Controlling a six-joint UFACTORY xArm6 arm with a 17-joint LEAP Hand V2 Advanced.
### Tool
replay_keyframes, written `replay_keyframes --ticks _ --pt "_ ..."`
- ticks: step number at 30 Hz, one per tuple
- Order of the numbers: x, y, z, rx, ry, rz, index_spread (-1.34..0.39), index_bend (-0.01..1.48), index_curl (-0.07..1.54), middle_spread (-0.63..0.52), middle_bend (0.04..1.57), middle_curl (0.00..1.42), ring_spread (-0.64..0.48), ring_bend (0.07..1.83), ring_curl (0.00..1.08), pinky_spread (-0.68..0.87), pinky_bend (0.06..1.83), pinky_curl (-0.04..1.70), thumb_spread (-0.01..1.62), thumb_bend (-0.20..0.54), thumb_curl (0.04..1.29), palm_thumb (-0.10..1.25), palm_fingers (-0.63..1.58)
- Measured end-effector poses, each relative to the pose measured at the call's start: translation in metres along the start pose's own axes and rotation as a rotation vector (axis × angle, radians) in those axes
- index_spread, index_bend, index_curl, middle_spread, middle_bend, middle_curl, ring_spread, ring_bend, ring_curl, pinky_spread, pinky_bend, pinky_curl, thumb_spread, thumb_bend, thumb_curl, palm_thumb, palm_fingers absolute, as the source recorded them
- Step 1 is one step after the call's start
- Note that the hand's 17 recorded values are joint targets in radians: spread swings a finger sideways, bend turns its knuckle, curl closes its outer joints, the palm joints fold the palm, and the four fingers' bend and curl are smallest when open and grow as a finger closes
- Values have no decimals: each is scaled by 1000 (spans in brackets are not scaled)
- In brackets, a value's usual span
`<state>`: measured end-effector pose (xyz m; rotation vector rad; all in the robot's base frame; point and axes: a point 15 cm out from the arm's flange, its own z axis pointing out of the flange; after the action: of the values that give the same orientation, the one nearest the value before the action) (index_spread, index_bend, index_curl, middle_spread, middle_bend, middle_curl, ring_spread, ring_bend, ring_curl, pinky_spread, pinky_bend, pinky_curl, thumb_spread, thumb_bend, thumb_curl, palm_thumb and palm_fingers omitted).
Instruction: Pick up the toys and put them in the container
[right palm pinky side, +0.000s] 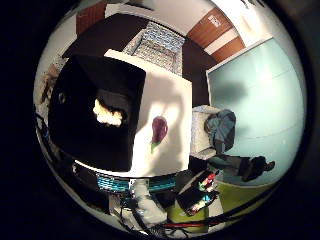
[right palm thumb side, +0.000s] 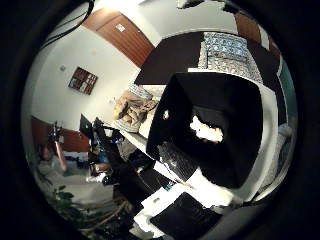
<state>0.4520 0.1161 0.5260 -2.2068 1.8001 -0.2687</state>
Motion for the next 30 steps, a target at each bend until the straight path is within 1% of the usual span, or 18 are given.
replay_keyframes --ticks 3,9,13,16,17,20,24,30 --pt "40 10 -10 -9 27 36 -401 170 296 6 275 342 220 428 231 553 538 412 1087 -22 318 517 236" --pt "132 30 -31 8 94 153 -378 161 285 -2 276 337 222 420 222 548 522 371 1087 -23 313 519 249" --pt "188 55 -37 -4 135 231 -339 159 278 10 273 335 223 425 221 539 518 351 1089 -22 314 522 245" --pt "220 83 -22 -53 145 294 -311 164 278 67 248 329 236 430 220 539 522 337 1103 -21 317 530 230" --pt "227 94 -16 -70 147 315 -304 163 279 70 245 328 237 431 220 539 523 336 1104 -21 317 530 229" --pt "241 114 7 -100 148 352 -262 157 277 135 226 322 248 429 218 534 534 323 1108 -22 318 531 214" --pt "256 141 42 -127 148 392 -235 158 275 163 221 323 261 426 216 534 545 311 1110 -22 319 531 208" --pt "270 169 86 -163 142 446 -200 159 275 197 209 320 265 423 216 526 557 302 1110 -22 319 531 190"
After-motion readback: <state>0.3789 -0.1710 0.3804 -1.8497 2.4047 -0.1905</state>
